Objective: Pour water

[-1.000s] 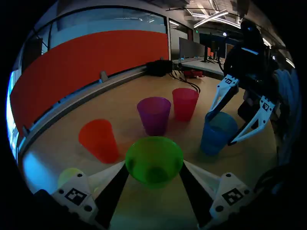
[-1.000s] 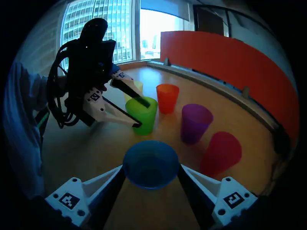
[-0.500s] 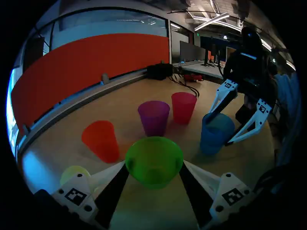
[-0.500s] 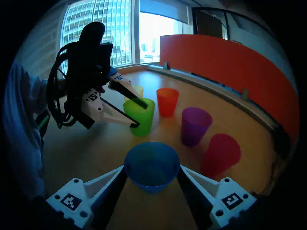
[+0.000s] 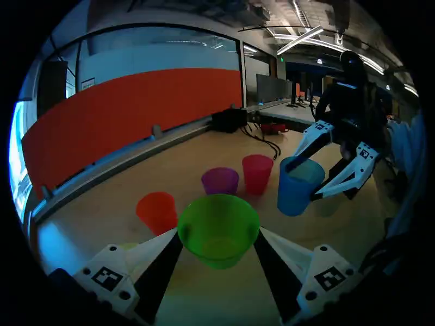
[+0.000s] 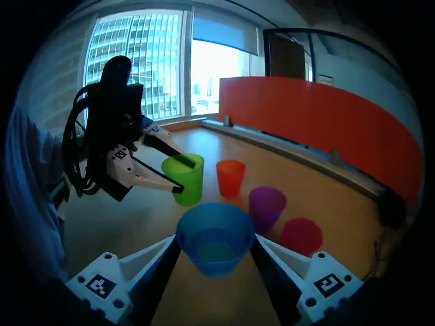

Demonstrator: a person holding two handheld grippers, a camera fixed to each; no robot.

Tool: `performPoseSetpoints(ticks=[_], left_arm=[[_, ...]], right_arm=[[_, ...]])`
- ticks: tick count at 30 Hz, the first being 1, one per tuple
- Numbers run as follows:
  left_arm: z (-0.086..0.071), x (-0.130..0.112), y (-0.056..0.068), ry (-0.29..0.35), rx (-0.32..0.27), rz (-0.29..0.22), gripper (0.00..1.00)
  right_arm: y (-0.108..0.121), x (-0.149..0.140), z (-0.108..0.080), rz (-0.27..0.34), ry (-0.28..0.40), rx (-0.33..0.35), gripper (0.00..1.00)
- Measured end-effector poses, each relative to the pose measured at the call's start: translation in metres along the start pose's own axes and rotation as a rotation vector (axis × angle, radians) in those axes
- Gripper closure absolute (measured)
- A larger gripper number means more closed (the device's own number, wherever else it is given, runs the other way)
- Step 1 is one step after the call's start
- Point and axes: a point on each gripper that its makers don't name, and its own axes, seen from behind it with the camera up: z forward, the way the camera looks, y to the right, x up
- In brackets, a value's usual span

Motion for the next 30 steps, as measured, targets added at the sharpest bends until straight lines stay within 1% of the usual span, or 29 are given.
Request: performPoseSetpoints(ticks=[8, 16, 20, 25, 30], left_arm=[[-0.025, 0.025, -0.006, 0.056, 0.019, -0.01, 0.14], [-0.049, 0.043, -0.012, 0.102, 0.046, -0.005, 0.14], [-0.06, 0.05, -0.014, 0.119, 0.047, -0.007, 0.14], [-0.071, 0.059, -0.016, 0.151, 0.048, -0.014, 0.14], [-0.08, 0.067, -0.018, 0.175, 0.051, -0.02, 0.14]], right_arm=[[0.001, 0.04, -0.008, -0.012, 0.092, -0.035, 0.1], [0.001, 0.074, -0.017, -0.036, 0.165, -0.058, 0.1], [0.002, 0.089, -0.021, -0.045, 0.201, -0.072, 0.1], [0.002, 0.108, -0.026, -0.043, 0.252, -0.086, 0.1], [0.001, 0.121, -0.03, -0.037, 0.279, -0.087, 0.1]])
